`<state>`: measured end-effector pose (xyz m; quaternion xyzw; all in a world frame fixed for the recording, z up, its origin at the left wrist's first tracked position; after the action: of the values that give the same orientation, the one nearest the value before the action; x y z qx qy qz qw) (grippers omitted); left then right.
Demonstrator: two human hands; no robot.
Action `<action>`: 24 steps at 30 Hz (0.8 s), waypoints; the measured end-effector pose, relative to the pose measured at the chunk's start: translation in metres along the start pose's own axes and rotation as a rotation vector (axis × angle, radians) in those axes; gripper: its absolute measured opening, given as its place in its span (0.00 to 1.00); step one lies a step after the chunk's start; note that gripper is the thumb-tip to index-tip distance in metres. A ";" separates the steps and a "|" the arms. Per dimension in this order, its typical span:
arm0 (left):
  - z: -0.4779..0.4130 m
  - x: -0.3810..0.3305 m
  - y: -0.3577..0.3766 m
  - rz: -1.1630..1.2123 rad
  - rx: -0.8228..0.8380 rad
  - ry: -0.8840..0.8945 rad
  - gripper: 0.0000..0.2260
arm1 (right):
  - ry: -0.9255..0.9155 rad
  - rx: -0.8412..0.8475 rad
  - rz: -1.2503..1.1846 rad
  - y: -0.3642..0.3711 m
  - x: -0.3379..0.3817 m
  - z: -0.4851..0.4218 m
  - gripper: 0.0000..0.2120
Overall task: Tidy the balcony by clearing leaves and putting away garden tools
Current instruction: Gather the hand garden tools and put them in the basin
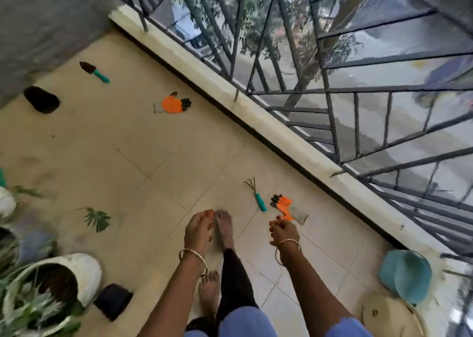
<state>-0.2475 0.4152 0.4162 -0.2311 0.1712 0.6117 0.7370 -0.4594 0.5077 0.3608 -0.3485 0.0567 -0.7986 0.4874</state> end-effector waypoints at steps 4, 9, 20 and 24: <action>-0.081 0.003 0.031 0.035 -0.028 -0.064 0.05 | 0.111 -0.006 0.129 0.040 -0.026 -0.103 0.10; -0.181 0.031 0.073 0.060 -0.047 -0.158 0.06 | 0.197 -0.025 0.229 0.082 -0.061 -0.227 0.07; -0.334 0.100 0.120 0.119 -0.049 -0.232 0.09 | 0.109 0.009 0.471 0.161 -0.126 -0.419 0.25; -0.366 0.122 0.122 0.100 -0.036 -0.217 0.10 | 0.047 -0.035 0.606 0.181 -0.148 -0.457 0.23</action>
<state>-0.3322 0.3315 0.0292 -0.1678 0.0905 0.6722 0.7154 -0.5634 0.4212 -0.1340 -0.3054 0.1831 -0.6235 0.6960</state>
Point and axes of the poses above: each hand's wrist, its own z-axis away from the middle knuckle, its own y-axis out of the palm, x = y × z, the point moved 2 cm from there along -z, towards the middle knuckle, and after that the axes turned 9 degrees about -z, right-handed, at the moved point
